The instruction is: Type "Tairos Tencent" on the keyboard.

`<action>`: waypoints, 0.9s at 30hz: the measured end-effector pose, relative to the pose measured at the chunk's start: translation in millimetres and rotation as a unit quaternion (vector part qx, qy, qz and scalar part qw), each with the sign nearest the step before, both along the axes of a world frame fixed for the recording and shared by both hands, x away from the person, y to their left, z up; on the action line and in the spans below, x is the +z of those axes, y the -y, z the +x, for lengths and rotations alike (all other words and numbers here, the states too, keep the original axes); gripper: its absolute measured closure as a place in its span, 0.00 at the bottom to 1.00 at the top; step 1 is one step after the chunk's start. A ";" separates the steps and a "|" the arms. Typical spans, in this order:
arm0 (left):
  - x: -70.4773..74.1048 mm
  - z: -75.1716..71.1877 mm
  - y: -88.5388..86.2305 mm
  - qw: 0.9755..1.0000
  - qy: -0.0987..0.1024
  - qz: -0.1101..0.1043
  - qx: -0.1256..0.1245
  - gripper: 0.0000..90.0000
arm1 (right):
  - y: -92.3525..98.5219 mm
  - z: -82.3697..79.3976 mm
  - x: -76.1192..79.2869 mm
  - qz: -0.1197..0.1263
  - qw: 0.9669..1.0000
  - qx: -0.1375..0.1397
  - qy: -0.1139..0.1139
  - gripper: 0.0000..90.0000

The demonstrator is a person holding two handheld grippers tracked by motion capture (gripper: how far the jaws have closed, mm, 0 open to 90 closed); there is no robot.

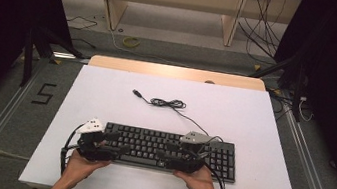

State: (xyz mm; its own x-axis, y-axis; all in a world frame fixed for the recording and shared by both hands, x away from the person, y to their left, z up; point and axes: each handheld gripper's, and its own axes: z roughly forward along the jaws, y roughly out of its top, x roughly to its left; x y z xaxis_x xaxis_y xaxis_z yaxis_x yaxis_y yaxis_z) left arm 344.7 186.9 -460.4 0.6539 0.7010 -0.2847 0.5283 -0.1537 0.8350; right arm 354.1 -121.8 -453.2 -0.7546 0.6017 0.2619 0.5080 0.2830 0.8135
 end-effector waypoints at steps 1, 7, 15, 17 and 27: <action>-0.2 0.4 0.4 1.000 0.000 -0.001 0.001 0.34 | 1.0 -0.5 0.6 0.001 1.000 -0.001 0.000 0.56; -0.7 4.0 0.7 1.000 0.000 0.001 0.005 0.34 | 8.6 -3.2 2.9 0.007 1.000 -0.007 0.008 0.50; -0.4 11.8 3.9 1.000 -0.002 0.003 0.004 0.39 | 19.2 -8.9 3.2 0.009 1.000 -0.013 0.011 0.45; 0.0 14.1 6.2 1.000 -0.001 0.003 -0.001 0.42 | 20.8 -10.1 3.5 0.010 1.000 -0.015 0.013 0.43; -0.5 24.3 17.9 1.000 -0.008 0.025 -0.012 0.59 | 28.3 -15.0 4.2 0.009 1.000 -0.024 0.016 0.38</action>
State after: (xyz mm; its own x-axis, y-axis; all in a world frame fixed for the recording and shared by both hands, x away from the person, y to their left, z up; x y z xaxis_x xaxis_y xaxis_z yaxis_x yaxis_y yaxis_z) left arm 369.0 168.9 -460.9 0.6667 0.6983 -0.2607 0.5379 -0.2086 0.8168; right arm 339.1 -150.1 -449.1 -0.7331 0.6327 0.2496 0.4943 0.2436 0.8344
